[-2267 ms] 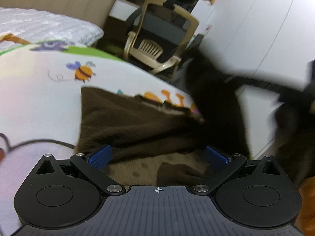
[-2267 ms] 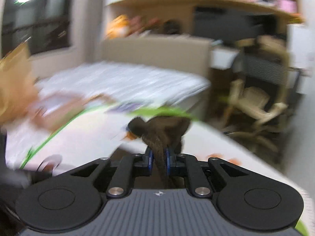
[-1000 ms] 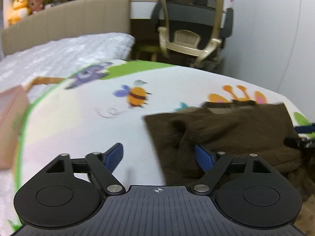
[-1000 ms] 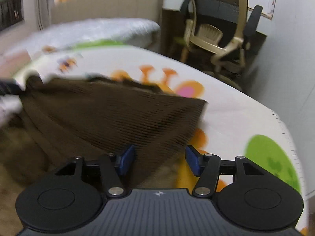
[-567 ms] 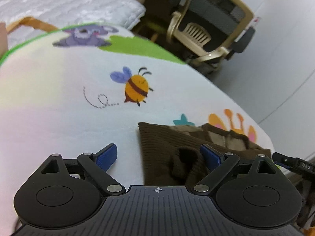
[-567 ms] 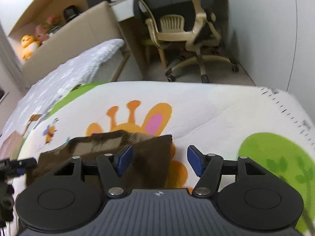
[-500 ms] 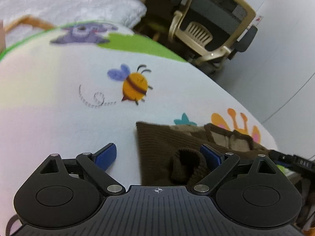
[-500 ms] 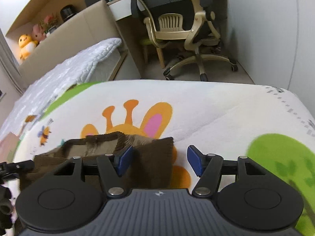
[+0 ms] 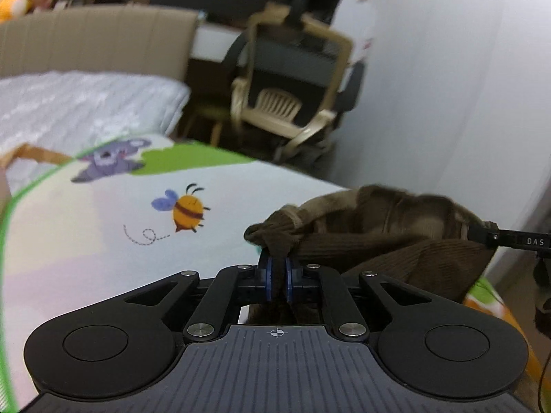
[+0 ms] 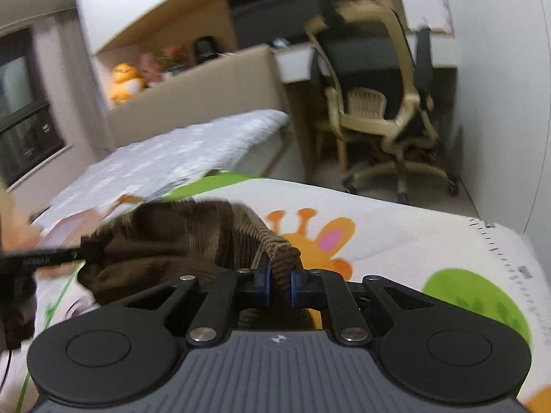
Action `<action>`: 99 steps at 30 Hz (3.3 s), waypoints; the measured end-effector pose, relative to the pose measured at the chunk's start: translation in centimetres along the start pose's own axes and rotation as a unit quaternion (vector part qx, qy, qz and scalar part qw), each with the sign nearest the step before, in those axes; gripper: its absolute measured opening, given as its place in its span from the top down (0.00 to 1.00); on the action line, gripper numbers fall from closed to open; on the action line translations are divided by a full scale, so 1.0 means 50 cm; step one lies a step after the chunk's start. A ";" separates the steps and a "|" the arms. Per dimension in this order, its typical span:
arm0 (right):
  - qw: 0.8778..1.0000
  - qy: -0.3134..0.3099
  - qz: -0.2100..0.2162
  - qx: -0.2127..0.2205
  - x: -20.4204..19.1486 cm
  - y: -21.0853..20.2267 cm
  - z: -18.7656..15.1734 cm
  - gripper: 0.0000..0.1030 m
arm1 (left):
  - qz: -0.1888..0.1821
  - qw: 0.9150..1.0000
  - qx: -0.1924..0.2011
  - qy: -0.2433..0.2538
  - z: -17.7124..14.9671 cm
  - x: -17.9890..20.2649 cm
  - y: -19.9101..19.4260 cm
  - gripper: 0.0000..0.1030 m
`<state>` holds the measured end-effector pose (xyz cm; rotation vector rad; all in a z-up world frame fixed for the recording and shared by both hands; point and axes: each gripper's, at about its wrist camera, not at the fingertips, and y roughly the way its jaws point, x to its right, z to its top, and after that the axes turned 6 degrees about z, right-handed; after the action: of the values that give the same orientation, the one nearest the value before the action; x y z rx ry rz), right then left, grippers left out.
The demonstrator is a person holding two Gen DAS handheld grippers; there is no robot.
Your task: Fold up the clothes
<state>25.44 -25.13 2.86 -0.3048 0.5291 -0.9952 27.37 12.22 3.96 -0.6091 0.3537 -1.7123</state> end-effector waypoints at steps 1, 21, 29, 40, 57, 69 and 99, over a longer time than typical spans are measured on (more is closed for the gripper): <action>1.000 -0.011 0.004 -0.001 -0.017 -0.031 -0.017 0.91 | -0.009 1.000 0.002 0.003 -0.012 0.005 -0.034 0.92; 0.997 0.059 0.028 -0.050 0.015 -0.207 -0.198 0.36 | -0.141 0.981 -0.096 -0.094 -0.194 -0.068 -0.198 0.10; 0.988 0.126 0.042 -0.072 0.003 -0.076 -0.228 0.40 | -0.112 0.974 -0.136 -0.141 -0.198 -0.033 -0.073 0.13; 0.998 0.003 0.064 -0.019 -0.132 -0.260 -0.204 0.84 | -0.114 0.991 -0.056 -0.050 -0.170 0.039 -0.257 0.84; 0.978 0.175 0.094 -0.059 -0.009 -0.274 -0.253 0.23 | -0.164 0.969 -0.115 -0.141 -0.250 -0.046 -0.247 0.12; 0.977 0.167 0.131 -0.017 0.013 0.048 -0.064 0.27 | -0.123 0.973 -0.088 -0.173 -0.130 -0.061 -0.012 0.10; 0.995 -0.008 0.065 -0.080 -0.064 -0.041 -0.230 0.75 | -0.085 0.984 -0.116 -0.103 -0.200 -0.019 -0.081 0.30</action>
<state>16.23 -23.53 -4.85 -0.4161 0.6082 -0.8251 18.48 13.15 -2.19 -1.0027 0.3641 -1.7626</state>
